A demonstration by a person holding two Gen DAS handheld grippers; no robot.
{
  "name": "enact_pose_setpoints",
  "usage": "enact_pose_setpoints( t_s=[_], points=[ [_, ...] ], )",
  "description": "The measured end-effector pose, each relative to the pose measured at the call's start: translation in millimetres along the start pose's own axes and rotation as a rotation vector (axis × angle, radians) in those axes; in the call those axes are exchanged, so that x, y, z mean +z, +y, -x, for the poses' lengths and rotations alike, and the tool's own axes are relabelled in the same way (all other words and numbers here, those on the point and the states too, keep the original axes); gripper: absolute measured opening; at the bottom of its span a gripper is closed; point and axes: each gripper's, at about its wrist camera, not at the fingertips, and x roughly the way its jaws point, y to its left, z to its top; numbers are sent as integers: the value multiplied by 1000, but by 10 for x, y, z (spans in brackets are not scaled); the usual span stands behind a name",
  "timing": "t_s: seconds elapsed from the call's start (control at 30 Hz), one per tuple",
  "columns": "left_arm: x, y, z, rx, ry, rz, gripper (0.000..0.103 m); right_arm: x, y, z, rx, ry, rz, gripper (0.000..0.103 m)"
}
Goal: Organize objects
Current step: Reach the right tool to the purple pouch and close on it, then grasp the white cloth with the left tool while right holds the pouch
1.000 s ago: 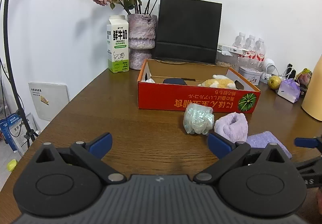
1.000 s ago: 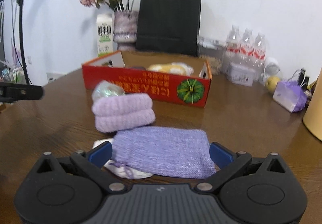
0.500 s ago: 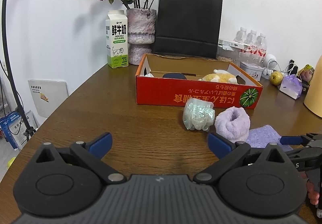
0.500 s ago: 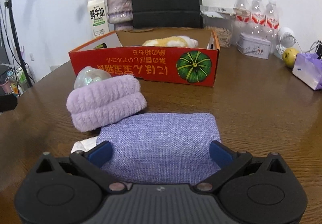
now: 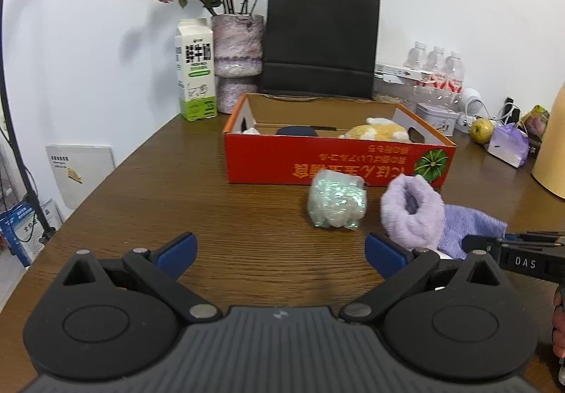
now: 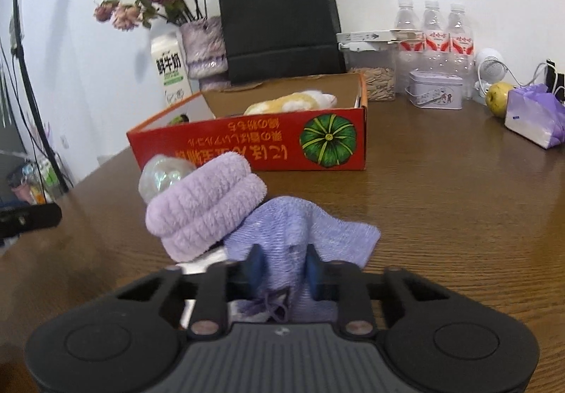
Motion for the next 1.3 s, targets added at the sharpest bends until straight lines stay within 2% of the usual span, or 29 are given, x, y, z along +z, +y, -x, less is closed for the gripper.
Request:
enact_pose_setpoints(
  t_s=[0.03, 0.13, 0.23, 0.37, 0.43, 0.6, 0.73, 0.9, 1.03, 1.1, 1.17, 1.23, 1.3],
  points=[
    [-5, -27, -7, -6, 1, -2, 103, 0, 2, 18, -2, -12, 1, 15],
    [-12, -125, -44, -27, 7, -15, 103, -7, 36, 107, -6, -60, 19, 11],
    [-21, -241, -89, -56, 14, -30, 103, -17, 58, 180, -11, -91, 37, 10],
    [-17, -393, -185, -103, 28, -38, 103, -30, 61, 254, -66, -124, 51, 10],
    [-3, -464, -241, -120, 33, -40, 103, -28, 23, 307, -92, -153, 36, 10],
    [45, -681, -434, -106, 40, -69, 103, -2, -171, 454, -88, -224, -43, 10],
    [96, -832, -638, -78, 50, -103, 103, 18, -275, 451, -78, -215, -88, 10],
    [106, -929, -842, -35, 71, -84, 103, 8, -270, 396, -72, -183, -83, 10],
    [40, -987, -815, -82, 94, -72, 103, -5, -252, 334, -77, -152, -80, 10],
    [-16, -991, -696, -58, 55, -51, 103, -9, -244, 306, -81, -139, -76, 10],
    [-60, -1001, -548, -65, 11, -52, 103, -13, -237, 285, -87, -128, -72, 10],
    [-119, -1036, -410, -115, -13, -84, 103, -19, -245, 267, -90, -118, -77, 9],
    [-201, -1123, -345, -153, 1, -149, 103, -20, -260, 258, -86, -109, -88, 9]
  ],
)
